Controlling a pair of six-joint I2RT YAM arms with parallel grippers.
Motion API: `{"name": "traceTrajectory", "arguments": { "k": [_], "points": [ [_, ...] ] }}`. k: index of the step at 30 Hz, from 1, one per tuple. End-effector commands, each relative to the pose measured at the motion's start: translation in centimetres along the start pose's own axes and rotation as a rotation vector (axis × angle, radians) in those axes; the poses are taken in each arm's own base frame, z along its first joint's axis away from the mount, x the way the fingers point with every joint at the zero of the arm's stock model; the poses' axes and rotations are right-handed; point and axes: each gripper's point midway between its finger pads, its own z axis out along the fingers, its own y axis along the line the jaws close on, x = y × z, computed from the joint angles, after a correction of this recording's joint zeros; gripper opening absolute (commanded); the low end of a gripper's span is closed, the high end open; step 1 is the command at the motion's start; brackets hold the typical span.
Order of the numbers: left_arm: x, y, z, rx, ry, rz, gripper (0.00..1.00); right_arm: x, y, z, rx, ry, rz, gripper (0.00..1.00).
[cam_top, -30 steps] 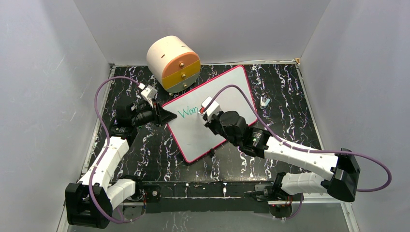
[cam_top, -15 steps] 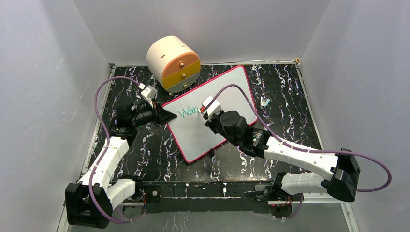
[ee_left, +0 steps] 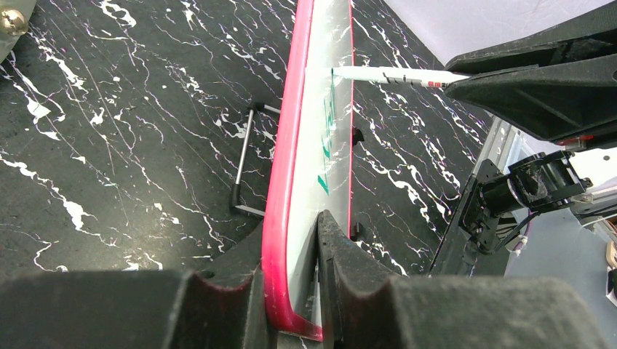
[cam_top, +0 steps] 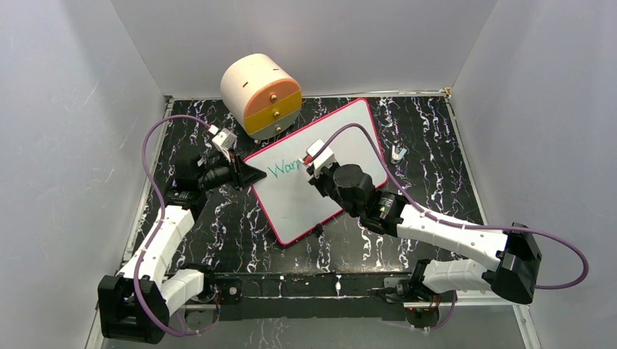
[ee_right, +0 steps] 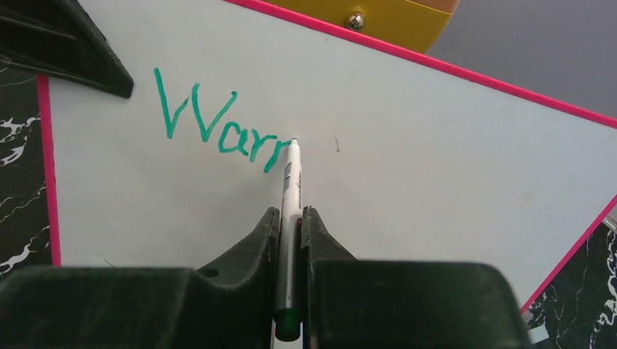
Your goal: Write a sentence on the whiteboard
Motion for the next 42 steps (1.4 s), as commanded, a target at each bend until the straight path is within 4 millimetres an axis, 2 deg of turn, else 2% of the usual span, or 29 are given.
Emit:
{"name": "traceTrajectory", "arguments": {
  "k": [1,14,23,28,42],
  "points": [
    [6.3,3.3,-0.1,-0.127,0.18,0.015,0.0,-0.6,-1.2,0.2,0.048,-0.029,0.009,0.0],
    [6.3,3.3,-0.1,-0.128,0.182,0.014,0.0,1.4,0.1,-0.6,-0.03,0.062,0.007,0.0],
    [6.3,3.3,-0.1,-0.129,0.182,0.015,0.0,2.0,0.3,-0.8,-0.046,0.087,0.0,0.0],
    [6.3,3.4,-0.1,-0.127,0.185,0.04,0.0,1.8,0.0,-0.7,-0.028,0.076,0.0,0.0],
    [6.4,3.3,-0.1,-0.122,0.185,0.039,0.0,-1.0,-1.3,0.2,0.048,-0.043,0.021,0.0]
  ]
}}
